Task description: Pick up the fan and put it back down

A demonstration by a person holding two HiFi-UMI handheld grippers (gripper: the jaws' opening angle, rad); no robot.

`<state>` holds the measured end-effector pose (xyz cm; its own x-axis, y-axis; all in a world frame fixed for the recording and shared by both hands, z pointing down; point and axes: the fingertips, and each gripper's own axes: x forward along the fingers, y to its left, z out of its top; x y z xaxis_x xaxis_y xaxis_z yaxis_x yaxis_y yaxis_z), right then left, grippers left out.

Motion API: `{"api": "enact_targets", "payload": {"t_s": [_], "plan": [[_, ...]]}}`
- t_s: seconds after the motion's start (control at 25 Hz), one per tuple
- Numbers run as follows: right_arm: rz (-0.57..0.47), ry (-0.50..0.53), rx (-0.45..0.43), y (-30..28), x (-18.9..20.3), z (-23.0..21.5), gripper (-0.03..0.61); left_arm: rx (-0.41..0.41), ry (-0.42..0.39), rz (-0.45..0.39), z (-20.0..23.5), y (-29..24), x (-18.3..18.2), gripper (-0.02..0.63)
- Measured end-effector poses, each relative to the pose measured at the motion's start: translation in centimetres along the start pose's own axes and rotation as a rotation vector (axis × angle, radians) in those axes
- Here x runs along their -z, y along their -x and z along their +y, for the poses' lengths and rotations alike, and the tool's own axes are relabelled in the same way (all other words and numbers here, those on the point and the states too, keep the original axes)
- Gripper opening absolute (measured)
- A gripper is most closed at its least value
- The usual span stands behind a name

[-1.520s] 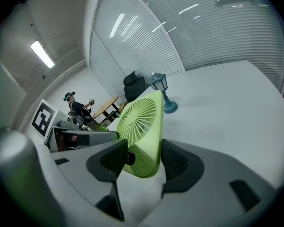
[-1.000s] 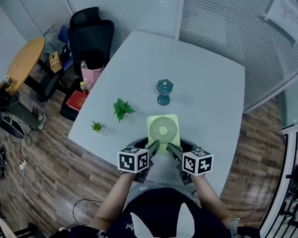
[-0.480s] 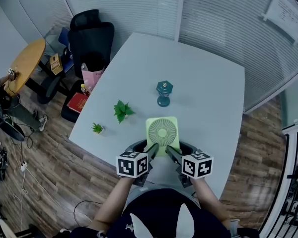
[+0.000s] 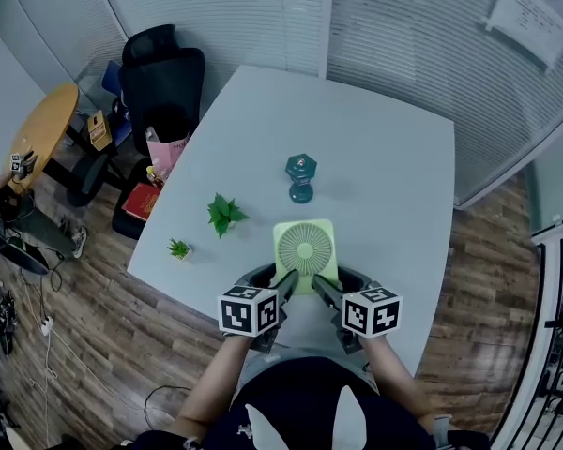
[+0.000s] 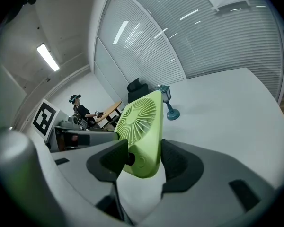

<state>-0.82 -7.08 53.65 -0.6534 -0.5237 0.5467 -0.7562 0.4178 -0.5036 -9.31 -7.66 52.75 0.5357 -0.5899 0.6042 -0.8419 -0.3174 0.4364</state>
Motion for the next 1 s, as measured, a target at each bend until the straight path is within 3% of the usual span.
{"api": "enact_targets", "payload": {"t_s": [1.0], "plan": [[-0.137, -0.143, 0.198, 7.3, 1.0, -6.4, 0.222, 0.183, -0.171, 0.122, -8.3, -5.5, 0.3, 0.206]]}}
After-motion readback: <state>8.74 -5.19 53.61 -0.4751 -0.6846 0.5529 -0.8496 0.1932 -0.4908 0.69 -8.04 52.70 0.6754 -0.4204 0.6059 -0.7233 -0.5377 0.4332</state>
